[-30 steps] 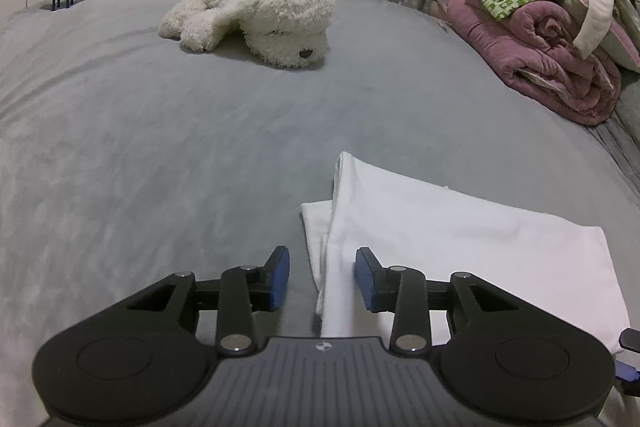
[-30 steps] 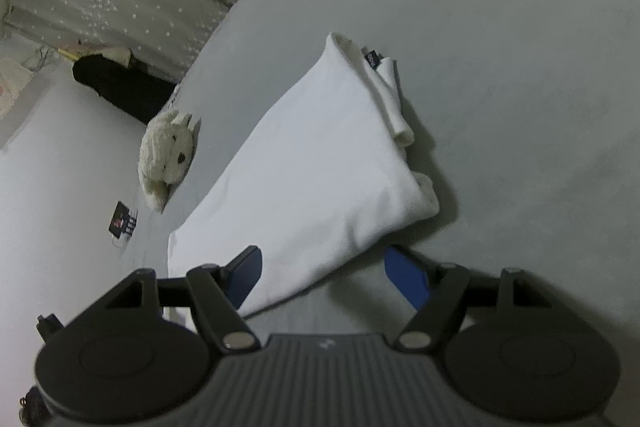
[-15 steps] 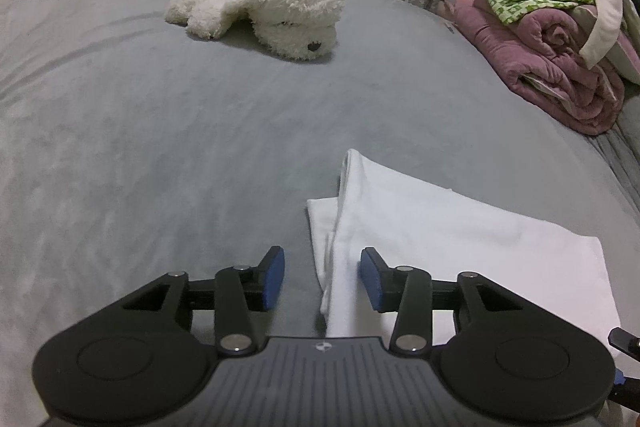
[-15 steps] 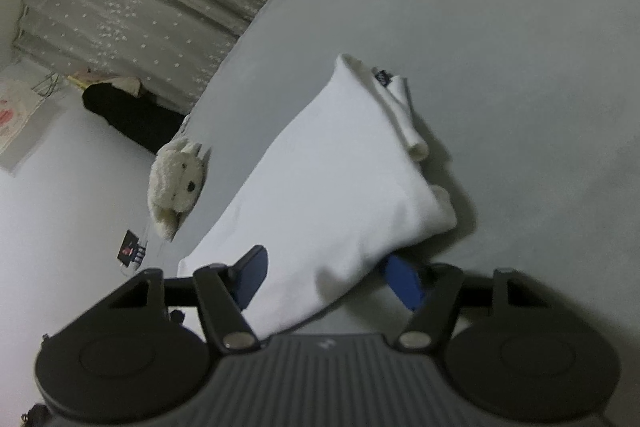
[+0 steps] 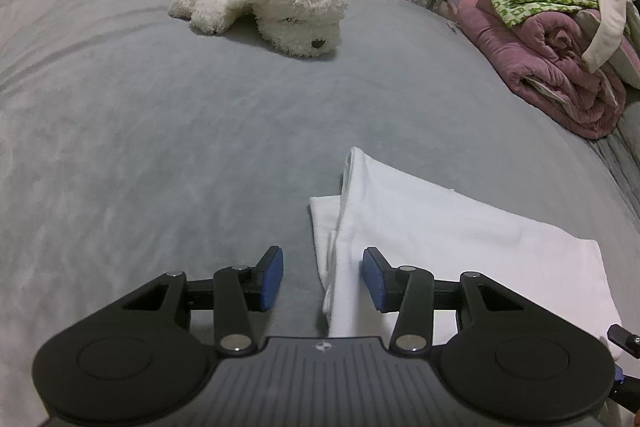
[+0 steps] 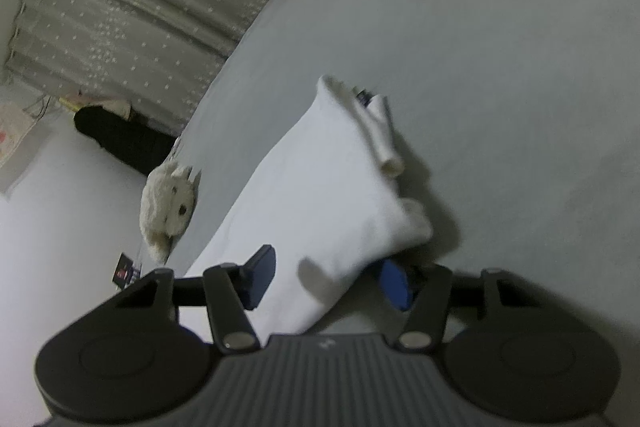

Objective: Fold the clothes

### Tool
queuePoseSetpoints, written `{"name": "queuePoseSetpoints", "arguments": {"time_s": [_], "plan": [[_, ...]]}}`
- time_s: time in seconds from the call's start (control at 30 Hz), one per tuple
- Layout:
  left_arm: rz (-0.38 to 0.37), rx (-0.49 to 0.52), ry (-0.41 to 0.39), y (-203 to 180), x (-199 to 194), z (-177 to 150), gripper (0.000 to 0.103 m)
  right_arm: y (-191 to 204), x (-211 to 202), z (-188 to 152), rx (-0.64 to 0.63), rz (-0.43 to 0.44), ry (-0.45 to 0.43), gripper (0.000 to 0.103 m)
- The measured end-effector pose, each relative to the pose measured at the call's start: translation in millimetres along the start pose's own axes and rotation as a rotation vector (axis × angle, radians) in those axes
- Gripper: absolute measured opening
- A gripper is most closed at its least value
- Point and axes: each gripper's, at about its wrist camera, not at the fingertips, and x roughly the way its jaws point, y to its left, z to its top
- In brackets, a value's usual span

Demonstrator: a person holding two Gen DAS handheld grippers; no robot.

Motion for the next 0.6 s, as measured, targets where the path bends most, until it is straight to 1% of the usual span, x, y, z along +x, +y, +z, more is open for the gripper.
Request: {"name": "queuePoseSetpoints", "arguments": {"time_s": [0.07,0.13,0.3,0.4,0.47,0.53,0.6], "plan": [[-0.004,-0.009,0.004,2,0,0,0.044,-2,0,0,0.009,-0.013,-0.012,0.048],[-0.004,-0.013,0.004,2,0,0,0.044,-3,1,0,0.016,-0.021,-0.021,0.046],[0.007,0.006,-0.005,-2,0,-1,0.044,2,2,-2,-0.011,-0.026,-0.047,0.047],[0.007,0.007,-0.006,-1,1,-2,0.044,8,0,-2,-0.047,-0.018,-0.066,0.049],[0.008,0.007,-0.006,-1,1,-2,0.044,8,4,-1,-0.047,-0.03,-0.056,0.049],[0.011,0.014,-0.009,-2,1,-2,0.044,2,8,-2,-0.017,-0.043,-0.052,0.047],[0.013,0.022,-0.012,-3,0,-3,0.044,3,10,0,-0.022,-0.047,-0.063,0.047]]}}
